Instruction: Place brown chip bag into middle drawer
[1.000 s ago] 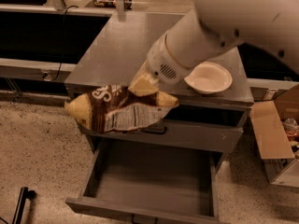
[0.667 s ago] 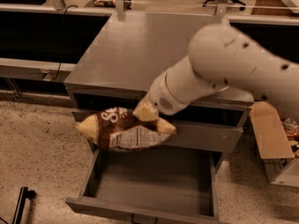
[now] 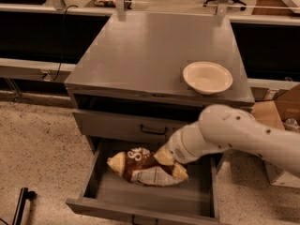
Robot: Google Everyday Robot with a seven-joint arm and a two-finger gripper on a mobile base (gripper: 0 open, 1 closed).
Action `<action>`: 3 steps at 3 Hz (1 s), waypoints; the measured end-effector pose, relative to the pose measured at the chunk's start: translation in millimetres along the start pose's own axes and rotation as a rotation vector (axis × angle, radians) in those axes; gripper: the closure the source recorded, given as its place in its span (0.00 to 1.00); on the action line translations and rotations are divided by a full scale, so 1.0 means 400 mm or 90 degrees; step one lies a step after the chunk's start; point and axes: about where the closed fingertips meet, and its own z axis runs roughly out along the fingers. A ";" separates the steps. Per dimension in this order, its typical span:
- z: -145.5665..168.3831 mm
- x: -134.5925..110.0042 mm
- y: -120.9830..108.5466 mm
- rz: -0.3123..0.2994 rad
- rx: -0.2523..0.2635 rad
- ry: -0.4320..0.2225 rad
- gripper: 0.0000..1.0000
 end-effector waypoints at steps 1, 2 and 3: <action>0.092 0.166 -0.027 0.063 -0.008 -0.023 0.81; 0.153 0.251 -0.053 0.089 -0.013 -0.065 0.59; 0.208 0.323 -0.079 0.104 -0.023 -0.107 0.36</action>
Offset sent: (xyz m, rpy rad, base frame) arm -0.0256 -0.0652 -0.1635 0.2167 0.0074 -0.1650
